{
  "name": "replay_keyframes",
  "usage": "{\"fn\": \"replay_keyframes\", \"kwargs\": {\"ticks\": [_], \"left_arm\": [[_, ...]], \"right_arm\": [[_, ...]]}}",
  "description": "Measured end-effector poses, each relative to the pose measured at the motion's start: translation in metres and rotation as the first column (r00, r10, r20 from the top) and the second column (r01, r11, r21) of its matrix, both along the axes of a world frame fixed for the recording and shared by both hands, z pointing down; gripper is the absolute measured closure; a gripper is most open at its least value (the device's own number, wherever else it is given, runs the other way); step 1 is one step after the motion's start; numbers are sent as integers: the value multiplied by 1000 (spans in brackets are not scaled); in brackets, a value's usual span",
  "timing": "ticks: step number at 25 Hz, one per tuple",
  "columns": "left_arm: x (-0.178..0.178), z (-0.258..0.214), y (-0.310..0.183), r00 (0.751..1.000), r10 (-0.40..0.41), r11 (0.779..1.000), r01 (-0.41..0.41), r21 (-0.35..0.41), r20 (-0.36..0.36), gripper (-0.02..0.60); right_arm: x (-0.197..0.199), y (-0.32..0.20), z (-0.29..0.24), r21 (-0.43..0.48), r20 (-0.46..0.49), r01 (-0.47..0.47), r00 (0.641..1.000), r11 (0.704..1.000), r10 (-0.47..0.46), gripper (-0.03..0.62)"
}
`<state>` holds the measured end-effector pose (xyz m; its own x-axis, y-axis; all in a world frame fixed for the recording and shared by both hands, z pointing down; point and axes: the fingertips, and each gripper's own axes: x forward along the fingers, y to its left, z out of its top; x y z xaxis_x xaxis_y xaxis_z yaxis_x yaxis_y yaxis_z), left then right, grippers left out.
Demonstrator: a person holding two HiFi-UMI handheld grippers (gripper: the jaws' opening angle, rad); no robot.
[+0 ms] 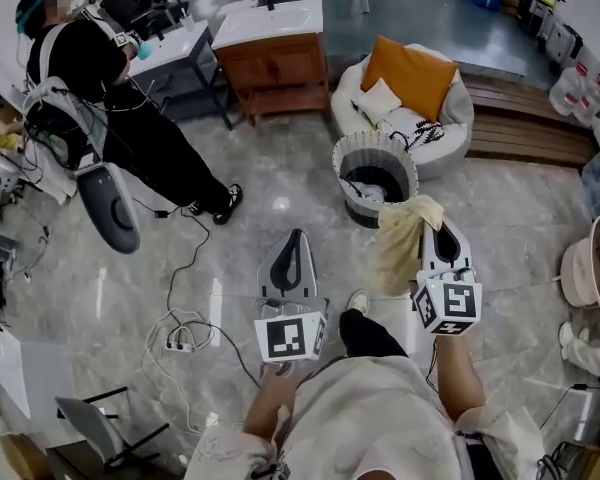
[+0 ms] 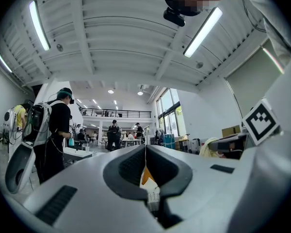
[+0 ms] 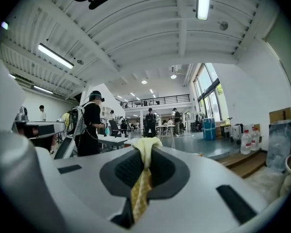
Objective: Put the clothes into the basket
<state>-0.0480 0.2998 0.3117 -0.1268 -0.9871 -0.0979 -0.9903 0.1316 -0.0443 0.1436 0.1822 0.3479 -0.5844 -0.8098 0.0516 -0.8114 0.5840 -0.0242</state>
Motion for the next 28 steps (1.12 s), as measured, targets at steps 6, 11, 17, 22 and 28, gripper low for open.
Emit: {"fn": "replay_keyframes", "kwargs": {"ticks": [6, 11, 17, 22, 28], "left_arm": [[-17, 11, -70, 999, 44, 999, -45, -31, -14, 575], [-21, 20, -131, 997, 73, 996, -75, -50, -37, 575], [-34, 33, -202, 996, 80, 995, -82, -65, -28, 575], [-42, 38, -239, 997, 65, 994, -67, -87, -33, 575], [-43, 36, -264, 997, 70, 994, -72, -84, -30, 575]], "right_arm": [[-22, -54, 14, -36, -3, -5, 1000, 999, 5, 597], [-24, -106, 23, -53, 12, -35, 999, 998, 35, 595], [-31, -175, 35, -74, 27, -57, 998, 996, 59, 595], [-35, -217, 37, -76, 19, -61, 998, 995, 62, 595], [-39, -245, 37, -76, 9, -60, 998, 995, 61, 595]]}}
